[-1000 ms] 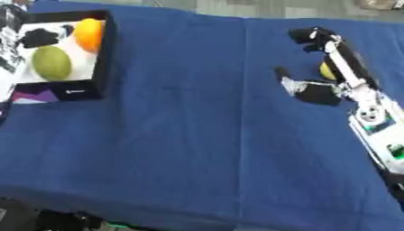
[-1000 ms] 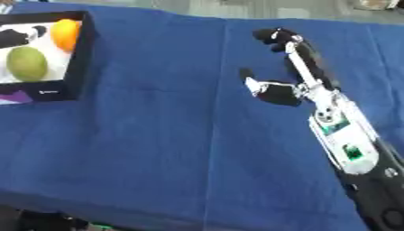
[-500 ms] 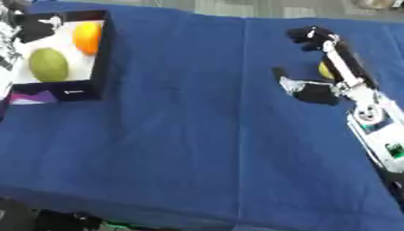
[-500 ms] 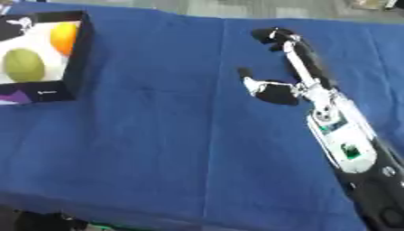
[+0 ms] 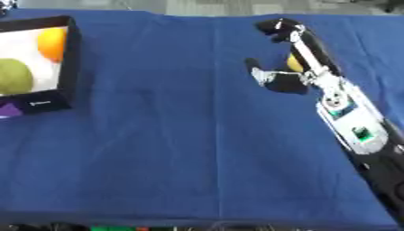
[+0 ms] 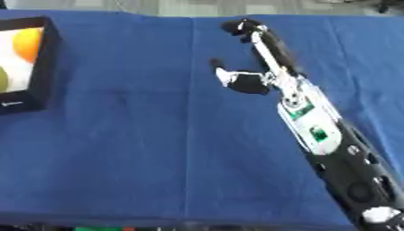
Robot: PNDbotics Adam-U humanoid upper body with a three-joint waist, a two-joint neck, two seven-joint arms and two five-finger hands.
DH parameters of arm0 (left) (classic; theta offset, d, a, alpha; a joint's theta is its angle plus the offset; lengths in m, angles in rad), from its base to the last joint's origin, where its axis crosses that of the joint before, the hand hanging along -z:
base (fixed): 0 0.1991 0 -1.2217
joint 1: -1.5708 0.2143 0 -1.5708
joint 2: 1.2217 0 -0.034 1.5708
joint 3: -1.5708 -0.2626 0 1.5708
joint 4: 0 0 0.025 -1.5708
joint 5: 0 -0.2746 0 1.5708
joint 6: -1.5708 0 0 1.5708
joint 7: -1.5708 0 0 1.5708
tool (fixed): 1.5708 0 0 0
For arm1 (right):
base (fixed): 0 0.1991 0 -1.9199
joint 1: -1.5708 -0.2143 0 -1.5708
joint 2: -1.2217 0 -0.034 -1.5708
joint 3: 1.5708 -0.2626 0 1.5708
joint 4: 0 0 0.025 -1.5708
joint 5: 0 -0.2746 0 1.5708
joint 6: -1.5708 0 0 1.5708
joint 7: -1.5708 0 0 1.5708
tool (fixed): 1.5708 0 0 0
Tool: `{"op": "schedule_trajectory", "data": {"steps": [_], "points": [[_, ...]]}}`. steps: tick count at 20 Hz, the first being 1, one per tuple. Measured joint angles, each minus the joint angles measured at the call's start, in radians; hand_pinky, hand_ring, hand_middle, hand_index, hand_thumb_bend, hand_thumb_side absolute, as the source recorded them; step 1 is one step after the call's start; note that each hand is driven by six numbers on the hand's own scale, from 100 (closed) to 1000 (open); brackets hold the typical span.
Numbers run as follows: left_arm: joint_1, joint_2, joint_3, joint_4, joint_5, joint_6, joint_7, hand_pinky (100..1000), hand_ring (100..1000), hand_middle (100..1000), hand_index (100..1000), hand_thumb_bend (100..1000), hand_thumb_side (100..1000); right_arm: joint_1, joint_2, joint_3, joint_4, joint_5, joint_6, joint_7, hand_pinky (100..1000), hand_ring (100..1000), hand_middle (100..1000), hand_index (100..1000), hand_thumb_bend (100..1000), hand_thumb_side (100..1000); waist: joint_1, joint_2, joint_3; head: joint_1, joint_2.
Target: Pick up the objects with one hand, pass them to the other hand, and then place them into the box on the other side of the table.
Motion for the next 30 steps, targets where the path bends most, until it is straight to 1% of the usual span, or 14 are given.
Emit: {"op": "schedule_trajectory", "data": {"steps": [5, 7, 11, 14, 19, 20, 22, 24, 27, 28, 29, 30], "points": [[0.011, 0.000, -0.003, -0.018, 0.003, 0.006, -0.011, 728, 789, 761, 701, 534, 551, 0.012, -0.048, -0.032, 0.012, -0.004, 0.029, -0.007, 784, 821, 756, 824, 313, 222, -0.002, -0.001, -0.005, -0.031, 0.000], [0.014, 0.001, -0.005, -0.021, 0.003, 0.007, -0.015, 729, 789, 762, 702, 532, 554, 0.010, -0.065, -0.048, 0.020, -0.016, 0.046, 0.001, 784, 821, 754, 823, 301, 254, -0.002, -0.001, -0.005, -0.038, 0.000], [0.019, 0.001, -0.005, -0.027, 0.004, 0.008, -0.020, 729, 789, 761, 700, 527, 555, -0.012, -0.099, -0.078, 0.053, -0.056, 0.086, 0.046, 786, 822, 754, 823, 296, 281, -0.002, -0.001, -0.005, -0.049, 0.000], [0.025, 0.002, -0.005, -0.043, 0.007, 0.006, -0.023, 729, 789, 761, 699, 525, 558, -0.035, -0.123, -0.098, 0.078, -0.085, 0.103, 0.096, 791, 824, 756, 826, 297, 296, -0.002, -0.001, -0.005, -0.055, 0.000], [0.032, 0.007, -0.005, -0.056, 0.010, 0.007, -0.024, 729, 789, 761, 699, 525, 559, -0.068, -0.154, -0.122, 0.115, -0.100, 0.101, 0.190, 793, 825, 757, 827, 301, 297, -0.001, -0.001, -0.004, -0.059, 0.000], [0.032, 0.007, -0.005, -0.057, 0.010, 0.007, -0.024, 730, 790, 761, 699, 526, 565, -0.069, -0.156, -0.127, 0.118, -0.100, 0.100, 0.206, 798, 829, 764, 833, 306, 338, -0.001, -0.001, -0.004, -0.060, 0.000], [0.032, 0.007, -0.005, -0.058, 0.010, 0.007, -0.024, 730, 790, 761, 700, 526, 567, -0.081, -0.161, -0.127, 0.129, -0.099, 0.103, 0.233, 799, 830, 767, 835, 309, 347, -0.001, -0.001, -0.003, -0.063, 0.000], [0.032, 0.007, -0.006, -0.058, 0.010, 0.009, -0.026, 729, 789, 759, 698, 526, 570, -0.111, -0.171, -0.118, 0.162, -0.098, 0.108, 0.263, 804, 833, 771, 842, 312, 400, 0.000, -0.001, 0.001, -0.067, 0.000], [0.032, 0.007, -0.006, -0.058, 0.010, 0.011, -0.029, 730, 789, 759, 698, 525, 574, -0.152, -0.175, -0.106, 0.234, -0.084, 0.095, 0.314, 807, 833, 772, 845, 329, 418, 0.000, -0.001, 0.002, -0.071, 0.000], [0.032, 0.007, -0.006, -0.057, 0.010, 0.011, -0.029, 729, 789, 758, 698, 526, 574, -0.164, -0.175, -0.103, 0.259, -0.076, 0.087, 0.331, 808, 834, 772, 846, 279, 401, 0.000, -0.001, 0.002, -0.072, 0.000], [0.032, 0.007, -0.006, -0.057, 0.010, 0.011, -0.029, 730, 789, 758, 697, 525, 575, -0.174, -0.175, -0.103, 0.282, -0.067, 0.079, 0.348, 810, 835, 777, 848, 340, 431, 0.000, -0.001, 0.003, -0.074, 0.000], [0.032, 0.007, -0.006, -0.057, 0.011, 0.010, -0.029, 730, 789, 758, 698, 525, 576, -0.184, -0.175, -0.104, 0.304, -0.056, 0.071, 0.363, 812, 837, 785, 854, 345, 440, 0.001, -0.001, 0.003, -0.075, 0.000]]}}
